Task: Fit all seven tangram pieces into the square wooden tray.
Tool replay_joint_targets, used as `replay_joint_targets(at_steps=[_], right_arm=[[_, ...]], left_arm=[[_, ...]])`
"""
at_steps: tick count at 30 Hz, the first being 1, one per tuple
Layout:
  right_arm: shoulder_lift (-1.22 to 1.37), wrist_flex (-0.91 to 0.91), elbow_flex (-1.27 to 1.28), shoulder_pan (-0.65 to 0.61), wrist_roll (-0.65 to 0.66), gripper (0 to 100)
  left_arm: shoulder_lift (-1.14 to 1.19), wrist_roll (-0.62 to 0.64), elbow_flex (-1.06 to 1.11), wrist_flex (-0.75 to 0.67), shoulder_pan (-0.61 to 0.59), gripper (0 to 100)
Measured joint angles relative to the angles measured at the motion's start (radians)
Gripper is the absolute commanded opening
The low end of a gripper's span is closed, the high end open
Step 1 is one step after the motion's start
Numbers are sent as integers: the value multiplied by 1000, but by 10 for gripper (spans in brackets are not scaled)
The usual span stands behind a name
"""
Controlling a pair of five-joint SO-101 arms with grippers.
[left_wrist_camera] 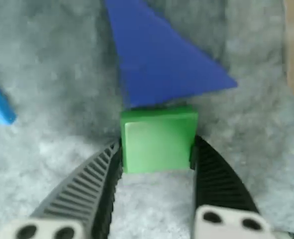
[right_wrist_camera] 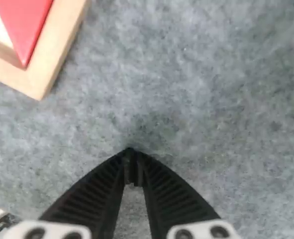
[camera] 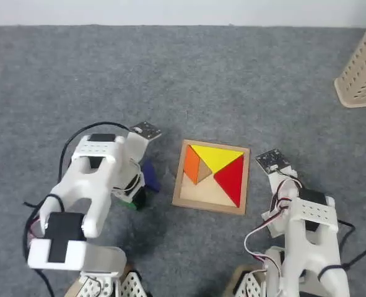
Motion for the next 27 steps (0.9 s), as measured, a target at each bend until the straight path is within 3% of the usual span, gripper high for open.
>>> replay_joint_targets(at_steps=[8, 14, 27], right_arm=[[0, 0, 0, 0, 0, 10], [0, -9, 3, 0, 0, 10], [0, -9, 3, 0, 0, 10]], left_arm=[[35, 35, -9, -38, 26, 96], [3, 35, -20, -38, 35, 76], [-390, 37, -46, 219, 190, 85]])
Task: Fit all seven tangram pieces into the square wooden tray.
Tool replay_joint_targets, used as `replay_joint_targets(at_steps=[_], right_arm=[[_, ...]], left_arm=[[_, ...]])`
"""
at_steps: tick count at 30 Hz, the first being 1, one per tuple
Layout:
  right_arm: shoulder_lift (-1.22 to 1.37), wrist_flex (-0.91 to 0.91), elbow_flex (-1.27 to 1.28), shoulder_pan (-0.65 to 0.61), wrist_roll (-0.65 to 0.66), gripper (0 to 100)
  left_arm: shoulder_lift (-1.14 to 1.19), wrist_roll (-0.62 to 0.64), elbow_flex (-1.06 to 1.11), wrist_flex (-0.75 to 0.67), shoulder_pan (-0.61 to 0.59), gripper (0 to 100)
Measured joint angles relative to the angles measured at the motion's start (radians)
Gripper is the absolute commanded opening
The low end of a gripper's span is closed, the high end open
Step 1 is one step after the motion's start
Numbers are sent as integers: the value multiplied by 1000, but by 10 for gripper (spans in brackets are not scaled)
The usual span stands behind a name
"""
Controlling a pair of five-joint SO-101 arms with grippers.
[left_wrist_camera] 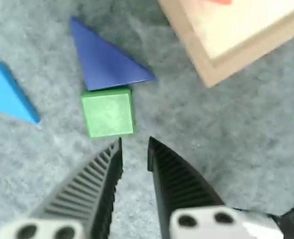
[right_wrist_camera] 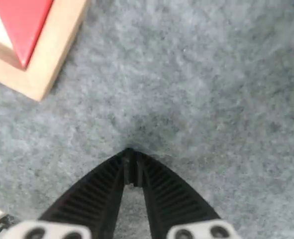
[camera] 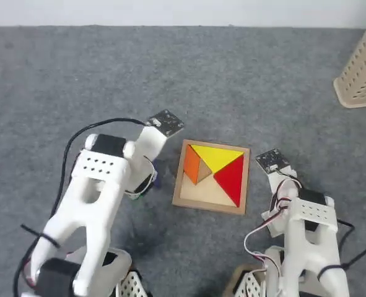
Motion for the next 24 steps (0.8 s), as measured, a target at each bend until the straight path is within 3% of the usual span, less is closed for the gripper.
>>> replay_joint_targets(at_steps=[5, 11, 17, 24], right_arm=[[0, 0, 2, 0, 0, 10], [0, 0, 2, 0, 0, 10], [0, 0, 2, 0, 0, 10], [0, 0, 2, 0, 0, 10]], left_arm=[[11, -2, 0, -29, -17, 205], [195, -14, 0, -198, -130, 206], [414, -46, -8, -325, -143, 206], [486, -60, -46, -341, -144, 115]])
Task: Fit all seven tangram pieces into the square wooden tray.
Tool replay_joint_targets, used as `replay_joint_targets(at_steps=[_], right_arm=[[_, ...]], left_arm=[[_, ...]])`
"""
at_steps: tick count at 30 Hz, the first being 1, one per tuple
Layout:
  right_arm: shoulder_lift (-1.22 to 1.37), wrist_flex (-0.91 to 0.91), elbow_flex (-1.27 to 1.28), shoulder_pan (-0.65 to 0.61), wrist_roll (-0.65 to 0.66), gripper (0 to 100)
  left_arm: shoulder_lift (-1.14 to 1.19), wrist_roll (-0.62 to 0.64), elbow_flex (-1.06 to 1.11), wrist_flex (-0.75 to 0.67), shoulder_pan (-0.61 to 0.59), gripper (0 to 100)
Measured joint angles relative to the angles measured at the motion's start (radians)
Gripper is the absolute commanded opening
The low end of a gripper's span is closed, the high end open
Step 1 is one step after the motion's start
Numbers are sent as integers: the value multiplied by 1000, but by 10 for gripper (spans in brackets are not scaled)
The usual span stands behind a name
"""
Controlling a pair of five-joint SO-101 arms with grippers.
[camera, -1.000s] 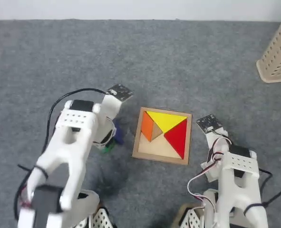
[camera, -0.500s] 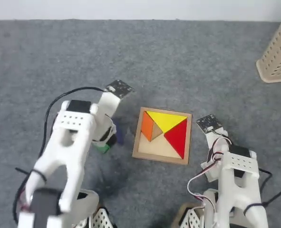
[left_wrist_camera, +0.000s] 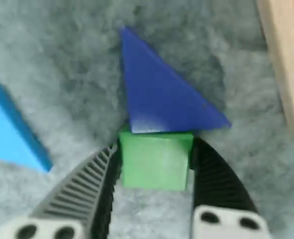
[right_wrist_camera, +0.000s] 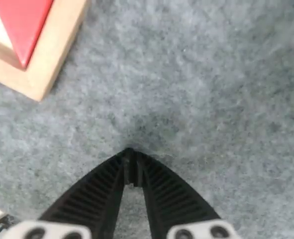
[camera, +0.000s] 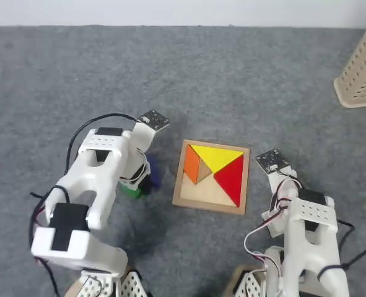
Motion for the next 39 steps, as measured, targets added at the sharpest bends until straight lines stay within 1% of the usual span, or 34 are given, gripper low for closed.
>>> replay_joint_targets(at_steps=[3, 8, 11, 13, 17, 20, 23, 27, 30, 36, 39], right_arm=[[0, 0, 0, 0, 0, 10], [0, 0, 0, 0, 0, 10], [0, 0, 0, 0, 0, 10], [0, 0, 0, 0, 0, 10], [0, 0, 0, 0, 0, 10], [0, 0, 0, 0, 0, 10], [0, 0, 0, 0, 0, 10], [0, 0, 0, 0, 0, 10], [0, 0, 0, 0, 0, 10], [0, 0, 0, 0, 0, 10], [0, 0, 0, 0, 0, 10]], left_arm=[[0, 0, -5, 3, 9, 90], [-5, 5, -40, 55, 8, 88], [-66, 6, -57, 129, 2, 88], [-140, 9, -71, 189, 18, 88], [-295, 57, -94, 296, 103, 89], [-359, 117, -118, 316, 199, 89], [-358, 196, -152, 316, 321, 89], [-265, 310, -227, 275, 479, 89], [-123, 393, -319, 256, 559, 89], [124, 459, -471, 250, 606, 96], [180, 476, -506, 229, 605, 145]])
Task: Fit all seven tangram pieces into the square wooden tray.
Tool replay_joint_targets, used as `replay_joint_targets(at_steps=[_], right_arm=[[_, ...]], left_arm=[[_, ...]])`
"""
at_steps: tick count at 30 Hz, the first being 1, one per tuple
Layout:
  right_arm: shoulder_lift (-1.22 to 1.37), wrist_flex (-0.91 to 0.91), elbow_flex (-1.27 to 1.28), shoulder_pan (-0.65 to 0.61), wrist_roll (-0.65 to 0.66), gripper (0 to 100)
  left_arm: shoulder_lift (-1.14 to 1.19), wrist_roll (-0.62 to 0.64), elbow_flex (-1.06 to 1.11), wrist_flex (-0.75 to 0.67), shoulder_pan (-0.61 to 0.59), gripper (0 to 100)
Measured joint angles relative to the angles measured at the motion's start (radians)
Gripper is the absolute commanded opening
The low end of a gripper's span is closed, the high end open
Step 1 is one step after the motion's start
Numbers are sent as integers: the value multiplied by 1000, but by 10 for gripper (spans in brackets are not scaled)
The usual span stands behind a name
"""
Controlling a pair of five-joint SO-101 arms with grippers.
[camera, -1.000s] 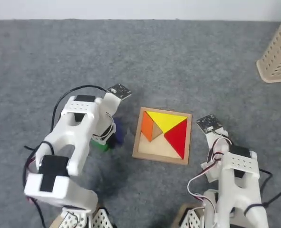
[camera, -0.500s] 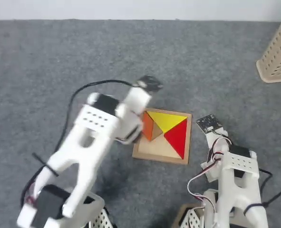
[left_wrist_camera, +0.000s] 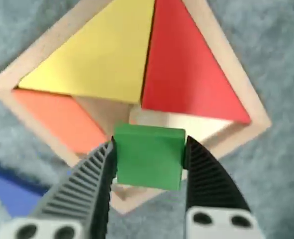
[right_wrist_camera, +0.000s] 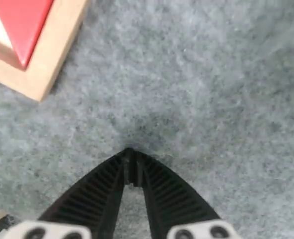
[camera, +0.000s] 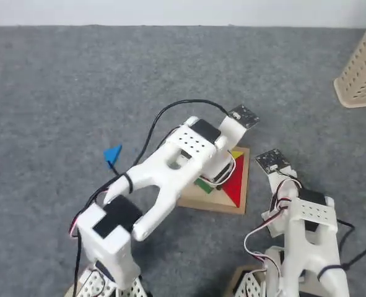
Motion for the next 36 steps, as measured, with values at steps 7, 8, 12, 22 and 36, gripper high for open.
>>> replay_joint_targets(at_steps=[7, 8, 12, 22, 36], right_arm=[[0, 0, 0, 0, 0, 10], [0, 0, 0, 0, 0, 10], [0, 0, 0, 0, 0, 10], [0, 0, 0, 0, 2, 9], [0, 0, 0, 0, 2, 9]], left_arm=[[40, 5, -11, -15, 2, 174], [40, 5, -11, -15, 2, 174], [40, 5, -11, -15, 0, 205], [40, 2, -11, 6, 0, 304], [40, 2, -25, 6, -69, 13]])
